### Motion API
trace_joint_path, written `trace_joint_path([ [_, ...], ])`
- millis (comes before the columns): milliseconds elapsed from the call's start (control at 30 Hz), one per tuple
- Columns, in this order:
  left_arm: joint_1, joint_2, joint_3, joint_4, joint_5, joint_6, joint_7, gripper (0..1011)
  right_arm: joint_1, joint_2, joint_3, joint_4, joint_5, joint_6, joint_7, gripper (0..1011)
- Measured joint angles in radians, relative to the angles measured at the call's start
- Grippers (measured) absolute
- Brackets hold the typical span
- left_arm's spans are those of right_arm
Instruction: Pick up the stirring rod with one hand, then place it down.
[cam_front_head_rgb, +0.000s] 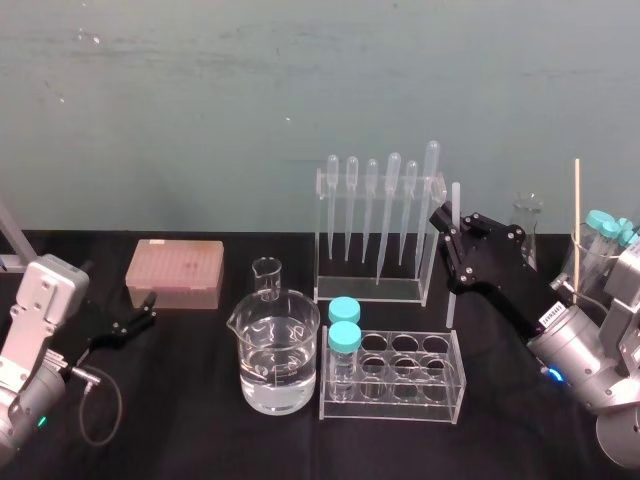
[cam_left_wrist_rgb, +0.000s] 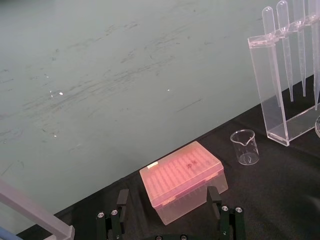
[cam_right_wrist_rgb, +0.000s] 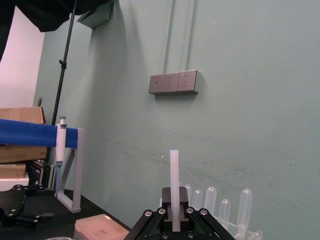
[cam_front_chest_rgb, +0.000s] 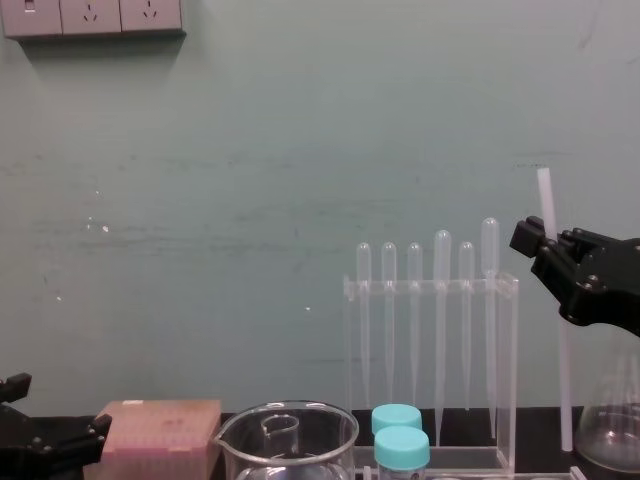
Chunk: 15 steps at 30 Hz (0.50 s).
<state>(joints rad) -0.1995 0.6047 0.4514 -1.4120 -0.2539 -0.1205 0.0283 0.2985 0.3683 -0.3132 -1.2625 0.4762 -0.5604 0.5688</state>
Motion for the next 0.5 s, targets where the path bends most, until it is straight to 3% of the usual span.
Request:
trace_joint_path([
  [500, 0.0, 0.0, 0.0, 0.0, 0.0, 0.0, 0.0, 1000, 0.0, 0.0, 0.0, 0.0, 0.0, 0.0, 0.0, 66],
])
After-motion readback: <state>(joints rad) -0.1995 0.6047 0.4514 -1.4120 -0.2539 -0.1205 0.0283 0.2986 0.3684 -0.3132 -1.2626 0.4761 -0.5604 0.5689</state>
